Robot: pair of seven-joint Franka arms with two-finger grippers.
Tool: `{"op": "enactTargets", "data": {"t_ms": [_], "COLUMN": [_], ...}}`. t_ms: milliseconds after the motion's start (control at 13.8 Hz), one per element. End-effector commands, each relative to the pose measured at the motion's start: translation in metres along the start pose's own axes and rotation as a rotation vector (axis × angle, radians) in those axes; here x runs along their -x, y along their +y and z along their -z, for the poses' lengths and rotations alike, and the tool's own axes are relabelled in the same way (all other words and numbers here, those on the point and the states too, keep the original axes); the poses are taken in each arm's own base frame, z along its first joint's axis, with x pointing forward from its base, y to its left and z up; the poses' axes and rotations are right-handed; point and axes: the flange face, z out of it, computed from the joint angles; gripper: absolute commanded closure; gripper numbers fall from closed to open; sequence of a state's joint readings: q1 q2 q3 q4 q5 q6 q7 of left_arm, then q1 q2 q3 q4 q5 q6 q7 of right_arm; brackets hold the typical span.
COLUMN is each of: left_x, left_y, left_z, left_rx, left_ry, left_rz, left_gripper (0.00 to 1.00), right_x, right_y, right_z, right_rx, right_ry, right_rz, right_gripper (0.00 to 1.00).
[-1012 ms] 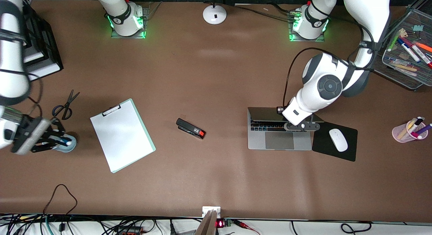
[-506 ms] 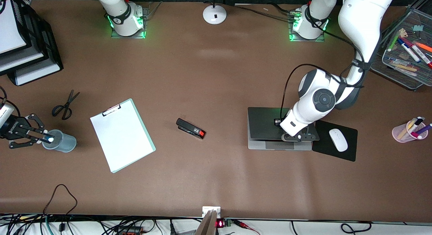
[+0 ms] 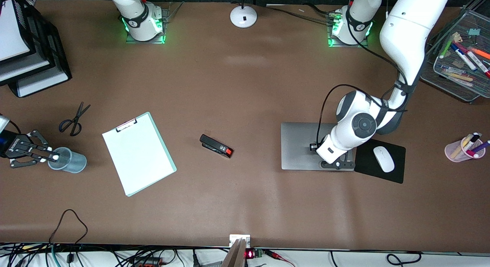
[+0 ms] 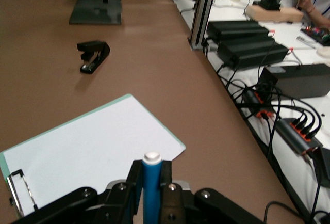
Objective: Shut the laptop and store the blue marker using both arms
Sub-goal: 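Carry the marker to the pen cup while the left gripper pushes the lid down, then drop the marker into the pen cup while the left gripper presses the lid shut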
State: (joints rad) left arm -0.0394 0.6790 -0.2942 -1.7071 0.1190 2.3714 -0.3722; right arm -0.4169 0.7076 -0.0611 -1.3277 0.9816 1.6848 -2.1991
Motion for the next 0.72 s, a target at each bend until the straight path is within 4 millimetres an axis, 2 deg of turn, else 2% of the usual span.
{"op": "enactTargets", "data": {"t_ms": [0,361,506,578,651], "left_x": [-0.014,-0.016,-0.016,-0.017,-0.017], "left_y": [0.002,-0.001,-0.004,-0.004,-0.005], "left_z": [-0.009,-0.024,-0.029,-0.028,-0.027], "left_rx": [-0.030,-0.012,-0.014,-0.013,-0.014], "left_ry": [0.034,0.057,0.054,0.060,0.060], "left_rz": [-0.028,-0.025,-0.021,-0.020,-0.020], "left_gripper": [1.00,1.00,1.00,1.00,1.00], "right_x": [0.025,0.066,0.075,0.078,0.078], "right_y": [0.003,-0.010,-0.012,-0.013,-0.013], "right_z": [0.004,0.008,0.006,0.006,0.006], "right_rx": [0.008,0.011,0.011,0.011,0.011], "right_ry": [0.087,0.106,0.109,0.109,0.109], "right_rz": [0.007,-0.047,-0.061,-0.068,-0.070], "right_gripper": [1.00,1.00,1.00,0.96,0.87]}}
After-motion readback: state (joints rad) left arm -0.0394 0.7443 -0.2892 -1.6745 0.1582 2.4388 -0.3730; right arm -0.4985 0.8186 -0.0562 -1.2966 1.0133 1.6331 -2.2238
